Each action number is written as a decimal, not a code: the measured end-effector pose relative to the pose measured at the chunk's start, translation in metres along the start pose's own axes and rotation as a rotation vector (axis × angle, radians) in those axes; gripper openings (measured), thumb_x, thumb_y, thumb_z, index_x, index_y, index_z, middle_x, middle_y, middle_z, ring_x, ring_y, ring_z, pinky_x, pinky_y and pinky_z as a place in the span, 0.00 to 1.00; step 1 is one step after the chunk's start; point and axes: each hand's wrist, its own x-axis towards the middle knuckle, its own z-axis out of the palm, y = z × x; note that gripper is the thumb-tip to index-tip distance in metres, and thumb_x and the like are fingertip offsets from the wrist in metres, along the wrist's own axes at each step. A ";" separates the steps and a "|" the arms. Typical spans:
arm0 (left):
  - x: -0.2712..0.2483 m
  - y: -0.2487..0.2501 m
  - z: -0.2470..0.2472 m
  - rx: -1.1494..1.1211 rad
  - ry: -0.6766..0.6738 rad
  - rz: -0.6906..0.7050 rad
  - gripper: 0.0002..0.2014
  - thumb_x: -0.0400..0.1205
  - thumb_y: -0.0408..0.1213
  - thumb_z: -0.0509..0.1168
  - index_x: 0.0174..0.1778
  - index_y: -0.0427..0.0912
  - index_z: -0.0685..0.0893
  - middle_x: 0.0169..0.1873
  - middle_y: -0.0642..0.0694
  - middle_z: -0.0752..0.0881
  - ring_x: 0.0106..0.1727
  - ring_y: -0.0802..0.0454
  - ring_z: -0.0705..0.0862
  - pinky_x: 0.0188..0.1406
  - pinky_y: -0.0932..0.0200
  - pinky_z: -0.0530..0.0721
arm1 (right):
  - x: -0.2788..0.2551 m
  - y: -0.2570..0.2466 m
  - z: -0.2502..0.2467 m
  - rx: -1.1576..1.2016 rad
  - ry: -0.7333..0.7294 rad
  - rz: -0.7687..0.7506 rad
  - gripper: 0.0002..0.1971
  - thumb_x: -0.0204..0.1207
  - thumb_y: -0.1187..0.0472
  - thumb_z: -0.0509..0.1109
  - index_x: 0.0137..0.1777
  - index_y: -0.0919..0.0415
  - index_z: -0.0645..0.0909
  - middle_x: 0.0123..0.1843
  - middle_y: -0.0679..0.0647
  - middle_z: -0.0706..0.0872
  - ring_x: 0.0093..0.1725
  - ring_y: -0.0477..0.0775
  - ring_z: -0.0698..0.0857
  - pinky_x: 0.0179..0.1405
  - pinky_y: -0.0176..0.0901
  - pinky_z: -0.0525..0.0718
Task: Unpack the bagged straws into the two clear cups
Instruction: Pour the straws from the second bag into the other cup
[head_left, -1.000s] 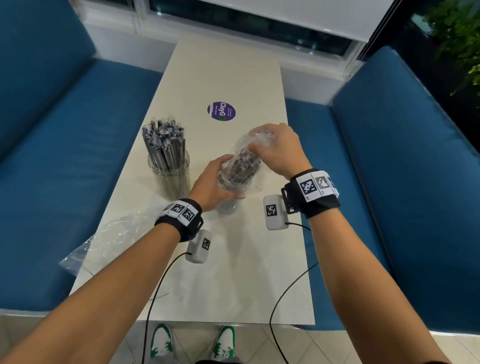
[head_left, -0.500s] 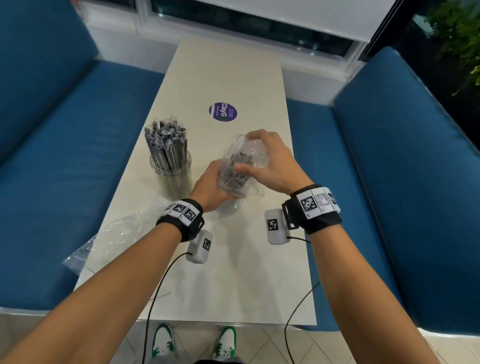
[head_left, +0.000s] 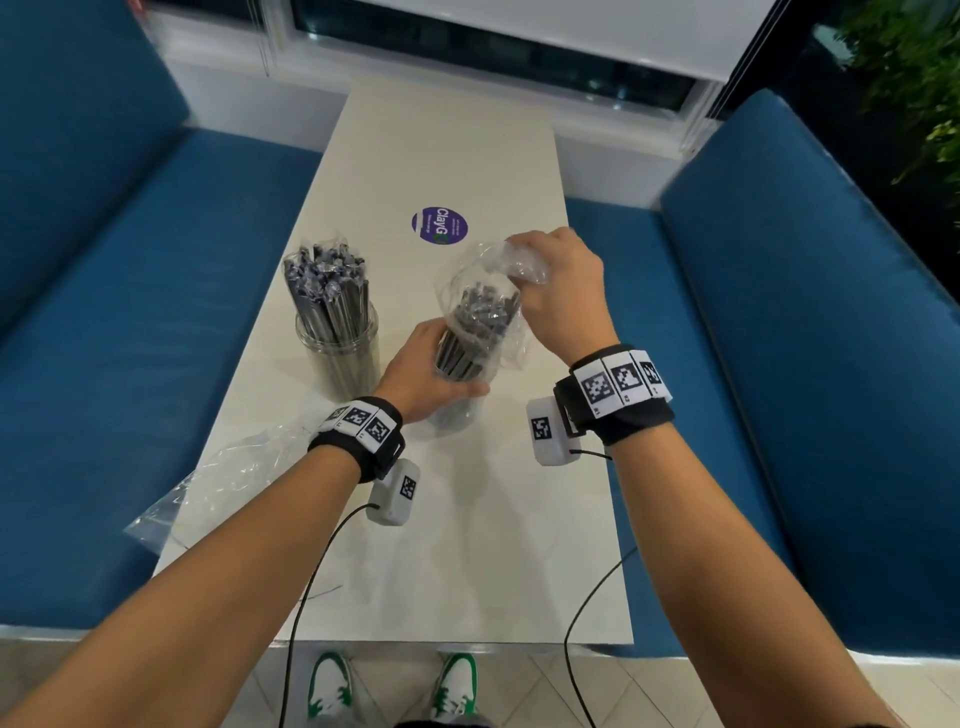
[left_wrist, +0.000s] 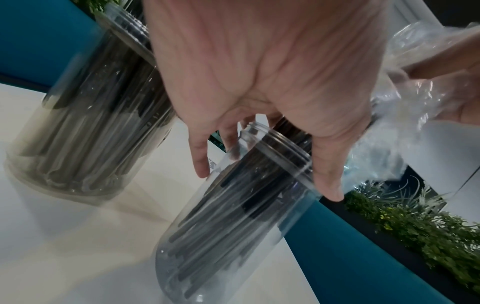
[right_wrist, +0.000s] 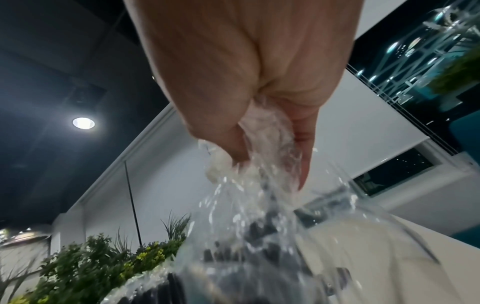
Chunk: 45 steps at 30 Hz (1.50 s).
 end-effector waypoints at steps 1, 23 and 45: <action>-0.001 0.000 0.000 0.000 -0.005 0.001 0.45 0.69 0.51 0.89 0.80 0.46 0.76 0.77 0.48 0.78 0.73 0.53 0.78 0.78 0.47 0.79 | 0.000 -0.001 -0.002 -0.006 -0.001 -0.006 0.16 0.80 0.69 0.74 0.67 0.58 0.88 0.58 0.60 0.83 0.53 0.55 0.80 0.45 0.19 0.69; -0.006 0.006 -0.002 0.038 -0.064 -0.099 0.73 0.65 0.55 0.91 0.96 0.46 0.46 0.93 0.43 0.58 0.93 0.45 0.61 0.92 0.42 0.64 | -0.023 0.000 -0.056 0.222 0.288 0.195 0.19 0.73 0.61 0.68 0.64 0.58 0.86 0.62 0.54 0.87 0.61 0.55 0.86 0.68 0.54 0.83; -0.163 -0.001 0.057 -0.082 0.147 0.313 0.22 0.82 0.28 0.77 0.72 0.46 0.85 0.62 0.53 0.80 0.62 0.60 0.85 0.60 0.62 0.86 | -0.182 0.055 0.038 0.903 -0.361 0.621 0.20 0.70 0.64 0.73 0.59 0.57 0.71 0.52 0.60 0.79 0.43 0.59 0.83 0.33 0.49 0.82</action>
